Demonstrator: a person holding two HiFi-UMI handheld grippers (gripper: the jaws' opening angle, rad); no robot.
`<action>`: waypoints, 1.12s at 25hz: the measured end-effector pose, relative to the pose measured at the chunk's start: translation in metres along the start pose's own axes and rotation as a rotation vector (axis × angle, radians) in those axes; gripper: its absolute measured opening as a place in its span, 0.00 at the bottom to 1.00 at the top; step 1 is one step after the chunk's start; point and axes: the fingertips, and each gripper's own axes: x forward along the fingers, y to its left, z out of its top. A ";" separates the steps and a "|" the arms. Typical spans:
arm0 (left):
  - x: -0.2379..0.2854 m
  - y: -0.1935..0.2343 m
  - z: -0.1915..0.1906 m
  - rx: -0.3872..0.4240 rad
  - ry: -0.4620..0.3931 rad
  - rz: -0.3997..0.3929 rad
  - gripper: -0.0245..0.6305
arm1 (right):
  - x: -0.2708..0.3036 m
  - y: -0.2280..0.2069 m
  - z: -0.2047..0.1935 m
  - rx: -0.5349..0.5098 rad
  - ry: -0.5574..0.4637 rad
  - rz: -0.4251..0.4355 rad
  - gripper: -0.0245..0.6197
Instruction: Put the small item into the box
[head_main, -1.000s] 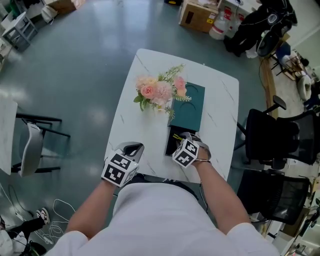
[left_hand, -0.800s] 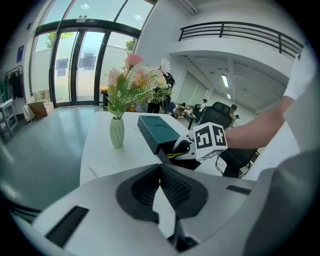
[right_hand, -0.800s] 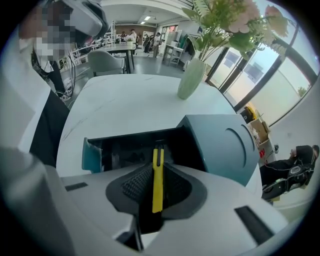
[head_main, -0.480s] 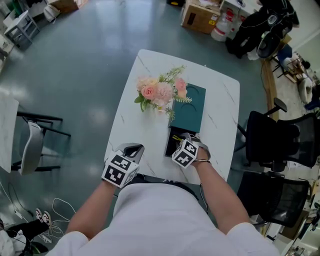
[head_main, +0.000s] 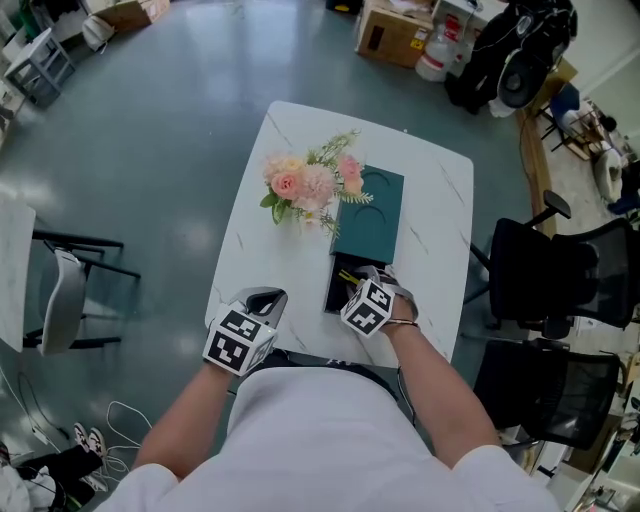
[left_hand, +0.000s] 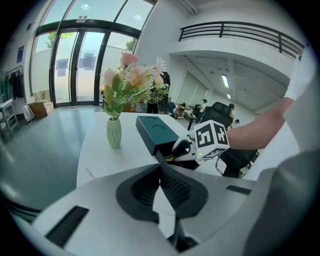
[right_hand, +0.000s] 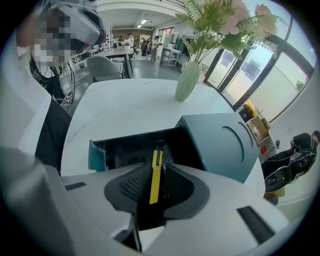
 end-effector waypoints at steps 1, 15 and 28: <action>0.001 -0.002 0.000 0.002 0.001 -0.002 0.06 | -0.001 0.000 0.001 0.006 -0.007 -0.001 0.20; 0.015 -0.044 0.021 0.044 -0.040 -0.032 0.06 | -0.069 0.003 0.004 0.243 -0.235 -0.004 0.18; 0.018 -0.111 0.044 -0.039 -0.108 -0.087 0.06 | -0.149 0.014 -0.035 0.468 -0.509 -0.016 0.14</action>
